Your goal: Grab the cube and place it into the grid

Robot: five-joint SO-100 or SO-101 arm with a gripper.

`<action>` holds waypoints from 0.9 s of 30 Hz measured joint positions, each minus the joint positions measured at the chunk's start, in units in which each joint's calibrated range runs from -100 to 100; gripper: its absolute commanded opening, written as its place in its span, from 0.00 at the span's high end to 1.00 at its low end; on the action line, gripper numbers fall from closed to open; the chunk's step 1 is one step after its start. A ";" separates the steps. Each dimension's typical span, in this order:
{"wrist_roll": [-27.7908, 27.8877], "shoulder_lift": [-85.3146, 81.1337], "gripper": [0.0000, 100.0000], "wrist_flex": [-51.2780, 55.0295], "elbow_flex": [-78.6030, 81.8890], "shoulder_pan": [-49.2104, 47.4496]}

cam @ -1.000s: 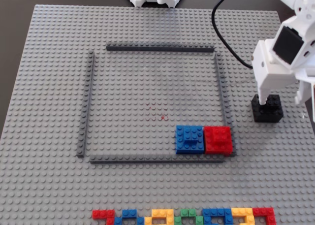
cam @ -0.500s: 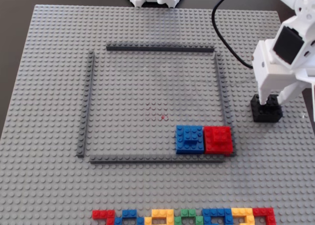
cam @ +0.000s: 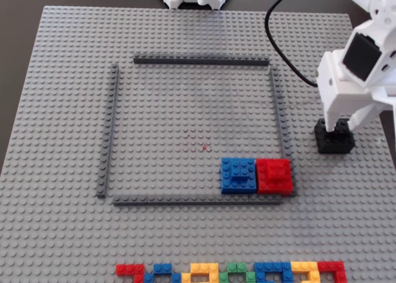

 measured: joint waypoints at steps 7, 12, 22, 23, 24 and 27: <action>1.81 -9.67 0.97 -0.05 5.91 0.00; 3.42 -18.07 0.97 -0.05 12.27 0.00; 6.45 -37.40 0.97 -0.34 27.45 2.84; 6.74 -39.27 0.97 -0.68 29.13 3.50; 7.03 -41.14 0.97 -1.03 31.07 4.16; 7.91 -45.97 0.97 -2.05 36.36 6.56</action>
